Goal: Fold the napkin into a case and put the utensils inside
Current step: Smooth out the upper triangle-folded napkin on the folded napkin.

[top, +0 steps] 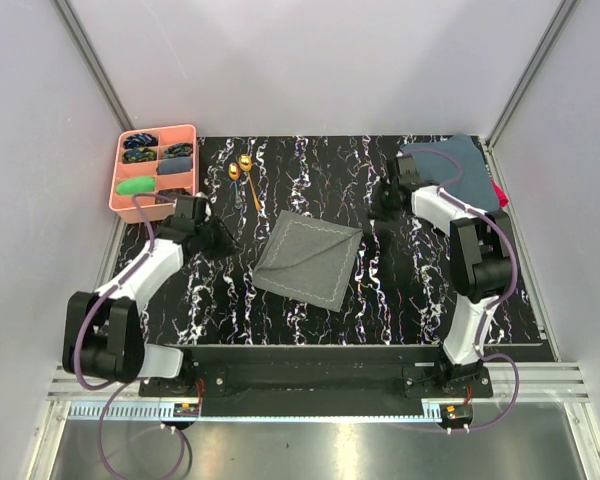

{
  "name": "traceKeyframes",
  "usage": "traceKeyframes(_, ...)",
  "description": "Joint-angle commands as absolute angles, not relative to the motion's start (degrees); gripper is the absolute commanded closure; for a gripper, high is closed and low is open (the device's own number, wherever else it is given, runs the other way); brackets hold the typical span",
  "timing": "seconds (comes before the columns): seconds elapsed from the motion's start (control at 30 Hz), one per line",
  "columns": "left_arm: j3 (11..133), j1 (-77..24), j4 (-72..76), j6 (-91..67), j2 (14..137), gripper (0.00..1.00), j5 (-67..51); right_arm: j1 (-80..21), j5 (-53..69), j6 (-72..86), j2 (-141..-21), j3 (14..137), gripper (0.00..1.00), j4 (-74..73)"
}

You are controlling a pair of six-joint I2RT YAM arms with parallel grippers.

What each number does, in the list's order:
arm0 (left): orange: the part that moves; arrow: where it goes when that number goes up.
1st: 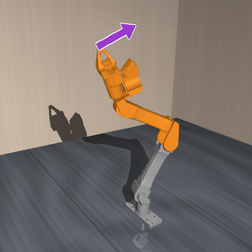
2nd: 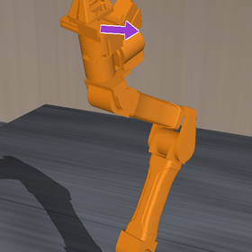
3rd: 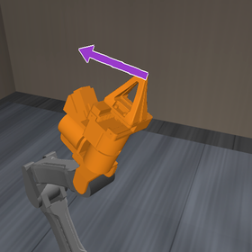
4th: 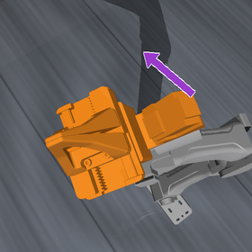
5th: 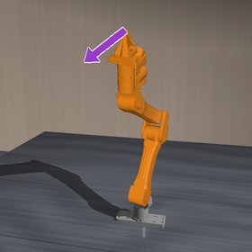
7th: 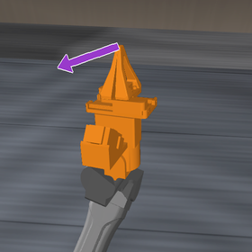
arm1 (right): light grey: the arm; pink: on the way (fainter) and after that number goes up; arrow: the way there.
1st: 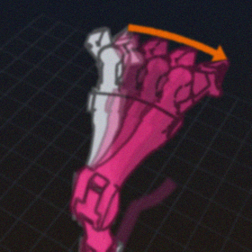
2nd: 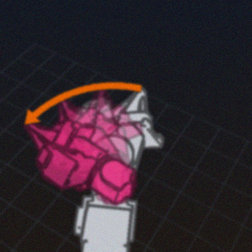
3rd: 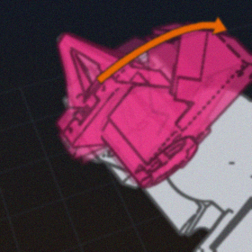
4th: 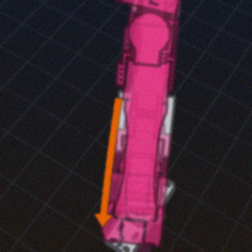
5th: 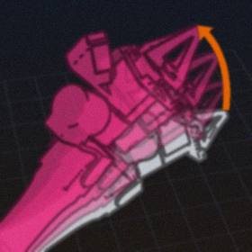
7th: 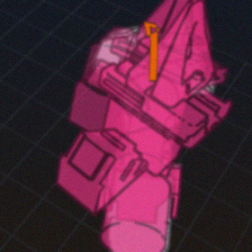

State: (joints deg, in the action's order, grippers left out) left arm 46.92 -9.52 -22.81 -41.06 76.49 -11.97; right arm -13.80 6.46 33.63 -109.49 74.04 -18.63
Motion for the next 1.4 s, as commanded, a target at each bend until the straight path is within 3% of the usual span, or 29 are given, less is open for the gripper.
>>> traceKeyframes(0.0,50.9,-9.3,-21.4,-38.4,83.6,0.76,-14.5,-14.4,6.1,25.8,-107.9,78.9,0.77,-30.1)
traceKeyframes(0.1,50.8,-9.6,-19.9,-38.7,87.0,0.81,-14.3,-14.5,8.4,25.0,-102.8,73.5,0.68,-29.9)
traceKeyframes(0.13,50.2,-10.0,-18.6,-39.1,87.5,0.81,-13.9,-14.4,9.0,24.3,-99.5,71.9,0.59,-29.6)
traceKeyframes(0.27,48.8,-12.0,-16.1,-39.9,90.0,0.84,-12.9,-14.7,16.2,22.1,-92.8,64.6,0.51,-26.1)
traceKeyframes(0.67,29.5,-27.3,-4.2,-52.7,84.0,0.88,-12.2,-20.1,21.4,24.5,-92.1,62.7,0.49,-23.7)
traceKeyframes(0.8,24.6,-29.3,-5.3,-54.5,74.9,0.83,-12.3,-20.5,21.9,24.3,-91.2,60.9,0.49,-23.1)
traceKeyframes(1.0,30.1,-28.9,-13.4,-51.9,67.0,0.74,-11.1,-22.1,25.0,25.7,-90.4,57.3,0.48,-21.5)
traceKeyframes(1.03,32.1,-28.6,-12.7,-51.7,67.3,0.75,-12.8,-22.4,25.2,26.1,-90.3,56.9,0.48,-20.8)
traceKeyframes(1.17,36.6,-28.5,-11.5,-50.3,74.5,0.94,-16.9,-23.5,25.9,28.5,-89.2,54.7,0.49,-18.3)
traceKeyframes(1.37,37.6,-28.5,-9.8,-50.6,78.8,0.98,-18.2,-24.3,26.4,30.1,-88.6,53.8,0.52,-16.4)
